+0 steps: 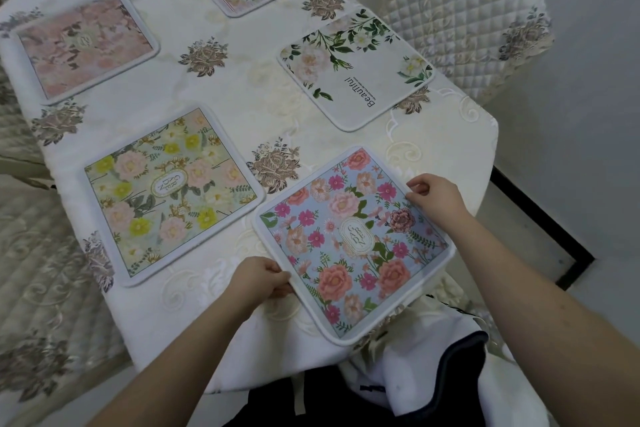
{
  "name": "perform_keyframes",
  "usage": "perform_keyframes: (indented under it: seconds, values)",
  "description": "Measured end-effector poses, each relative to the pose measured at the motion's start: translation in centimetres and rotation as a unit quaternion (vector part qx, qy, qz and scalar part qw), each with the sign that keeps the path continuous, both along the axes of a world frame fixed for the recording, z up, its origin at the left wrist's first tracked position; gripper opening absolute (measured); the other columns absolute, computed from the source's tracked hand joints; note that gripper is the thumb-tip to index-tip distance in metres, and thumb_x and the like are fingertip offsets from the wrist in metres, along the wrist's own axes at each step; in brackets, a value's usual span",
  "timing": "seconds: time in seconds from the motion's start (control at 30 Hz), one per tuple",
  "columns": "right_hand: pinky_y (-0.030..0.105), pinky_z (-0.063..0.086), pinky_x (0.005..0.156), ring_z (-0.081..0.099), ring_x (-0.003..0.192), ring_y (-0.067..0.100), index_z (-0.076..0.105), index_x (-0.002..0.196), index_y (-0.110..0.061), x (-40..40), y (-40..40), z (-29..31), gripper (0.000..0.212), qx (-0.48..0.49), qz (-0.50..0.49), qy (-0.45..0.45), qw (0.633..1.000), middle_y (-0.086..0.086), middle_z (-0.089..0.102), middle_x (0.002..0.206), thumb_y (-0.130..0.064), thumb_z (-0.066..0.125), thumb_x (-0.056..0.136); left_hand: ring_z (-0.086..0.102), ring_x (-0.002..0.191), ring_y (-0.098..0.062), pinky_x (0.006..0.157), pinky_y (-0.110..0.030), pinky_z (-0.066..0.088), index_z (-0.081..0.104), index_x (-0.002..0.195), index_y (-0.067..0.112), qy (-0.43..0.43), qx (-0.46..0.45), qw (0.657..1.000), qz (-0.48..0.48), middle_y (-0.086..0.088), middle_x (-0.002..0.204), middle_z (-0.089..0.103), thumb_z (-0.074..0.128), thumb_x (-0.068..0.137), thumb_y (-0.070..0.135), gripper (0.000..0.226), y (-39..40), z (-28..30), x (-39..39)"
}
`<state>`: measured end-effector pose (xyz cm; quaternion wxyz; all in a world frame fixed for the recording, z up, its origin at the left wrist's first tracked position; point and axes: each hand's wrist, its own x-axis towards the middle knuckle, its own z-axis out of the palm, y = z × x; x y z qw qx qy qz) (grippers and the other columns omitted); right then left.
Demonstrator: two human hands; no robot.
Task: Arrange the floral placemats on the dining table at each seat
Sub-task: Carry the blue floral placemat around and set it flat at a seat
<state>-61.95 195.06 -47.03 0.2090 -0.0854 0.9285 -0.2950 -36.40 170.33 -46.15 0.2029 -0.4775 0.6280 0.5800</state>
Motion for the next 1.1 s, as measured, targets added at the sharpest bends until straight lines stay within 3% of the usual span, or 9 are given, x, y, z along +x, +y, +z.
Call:
perform_keyframes:
  seconds: [0.13, 0.27, 0.37, 0.6, 0.7, 0.8, 0.93, 1.03, 1.1]
  values:
    - [0.024, 0.043, 0.075, 0.061, 0.086, 0.018, 0.068, 0.109, -0.013, 0.5, 0.1, -0.1, 0.023, 0.004, 0.0, 0.01, 1.0, 0.001, 0.065, 0.091, -0.018, 0.071, 0.087, 0.073, 0.069, -0.028, 0.065, -0.034, 0.062, 0.071, 0.084, -0.008, 0.003, -0.026, 0.999, -0.019, -0.02, 0.075, 0.074, 0.068, 0.087, 0.001, 0.01, 0.0, 0.0, 0.0]
    - [0.027, 0.047, 0.058, 0.059, 0.083, 0.019, 0.067, 0.114, -0.013, 1.0, -0.1, 0.0, 0.024, -0.001, -0.013, 0.009, 1.0, 0.002, 0.064, 0.096, -0.017, 0.067, 0.09, 0.073, 0.066, -0.025, 0.068, -0.036, 0.062, 0.07, 0.082, -0.007, 0.005, -0.054, 0.997, -0.06, -0.019, 0.074, 0.074, 0.067, 0.089, 0.006, 0.015, 0.0, -0.1, 0.2]
    - [0.034, 0.054, 0.058, 0.059, 0.079, 0.02, 0.066, 0.115, -0.009, 1.3, -0.2, 0.0, 0.024, 0.004, 0.0, 0.032, 0.999, 0.001, 0.061, 0.094, -0.015, 0.064, 0.092, 0.073, 0.063, -0.02, 0.069, -0.034, 0.061, 0.069, 0.077, 0.0, 0.003, -0.105, 0.986, -0.133, -0.009, 0.07, 0.075, 0.067, 0.091, 0.015, 0.02, -0.2, -0.4, 0.3]
    - [0.033, 0.05, 0.076, 0.059, 0.084, 0.021, 0.065, 0.116, -0.007, 1.3, -0.3, -0.8, 0.025, 0.036, 0.033, 0.069, 0.996, 0.011, 0.066, 0.105, -0.013, 0.061, 0.093, 0.063, 0.052, -0.009, 0.063, -0.025, 0.053, 0.064, 0.063, 0.011, -0.033, -0.235, 0.92, -0.313, 0.0, 0.061, 0.071, 0.058, 0.094, 0.032, 0.038, -0.3, -0.4, 0.2]
    - [0.042, 0.047, 0.084, 0.057, 0.1, 0.032, 0.061, 0.122, -0.008, 1.9, -0.5, -1.3, 0.031, 0.067, 0.053, 0.124, 0.989, 0.016, 0.061, 0.113, -0.013, 0.058, 0.092, 0.056, 0.058, -0.014, 0.054, -0.03, 0.047, 0.055, 0.068, 0.015, -0.028, -0.298, 0.897, -0.324, 0.001, 0.065, 0.063, 0.058, 0.092, 0.035, 0.032, 0.2, -0.1, -0.1]
    - [0.046, 0.042, 0.092, 0.053, 0.108, 0.035, 0.058, 0.127, -0.008, 3.4, -1.9, -1.2, 0.035, 0.061, 0.055, 0.171, 0.982, 0.016, 0.059, 0.122, -0.013, 0.054, 0.093, 0.052, 0.058, -0.015, 0.05, -0.029, 0.039, 0.052, 0.073, 0.016, 0.055, -0.356, 0.888, -0.285, 0.001, 0.065, 0.057, 0.053, 0.094, 0.034, 0.028, 0.7, -0.2, -0.6]
    - [0.044, 0.036, 0.103, 0.048, 0.123, 0.031, 0.053, 0.135, -0.011, 6.3, -5.0, -0.8, 0.04, 0.024, 0.106, 0.173, 0.979, 0.012, 0.056, 0.134, -0.017, 0.049, 0.096, 0.052, 0.076, -0.018, 0.065, -0.034, 0.043, 0.059, 0.093, 0.014, 0.22, -0.445, 0.822, -0.28, 0.001, 0.085, 0.057, 0.052, 0.093, 0.026, 0.014, 1.1, -1.4, -2.5]
    - [0.045, 0.024, 0.117, 0.035, 0.14, 0.026, 0.041, 0.145, -0.013, 9.1, -7.5, -1.4, 0.047, 0.026, 0.188, 0.175, 0.966, 0.008, 0.044, 0.149, -0.03, 0.036, 0.102, 0.055, 0.113, -0.028, 0.094, -0.043, 0.044, 0.057, 0.123, 0.01, 0.226, -0.479, 0.798, -0.287, -0.008, 0.121, 0.06, 0.045, 0.092, 0.025, 0.036, 1.3, -2.9, -4.1]
    - [0.043, 0.016, 0.12, 0.025, 0.146, 0.024, 0.031, 0.15, -0.014, 10.3, -9.1, -2.2, 0.054, 0.032, 0.227, 0.167, 0.959, 0.007, 0.033, 0.156, -0.034, 0.028, 0.1, 0.036, 0.14, -0.028, 0.113, -0.045, 0.028, 0.044, 0.142, 0.008, 0.211, -0.495, 0.792, -0.288, -0.01, 0.147, 0.047, 0.042, 0.095, 0.024, 0.05, 1.4, -3.8, -4.9]
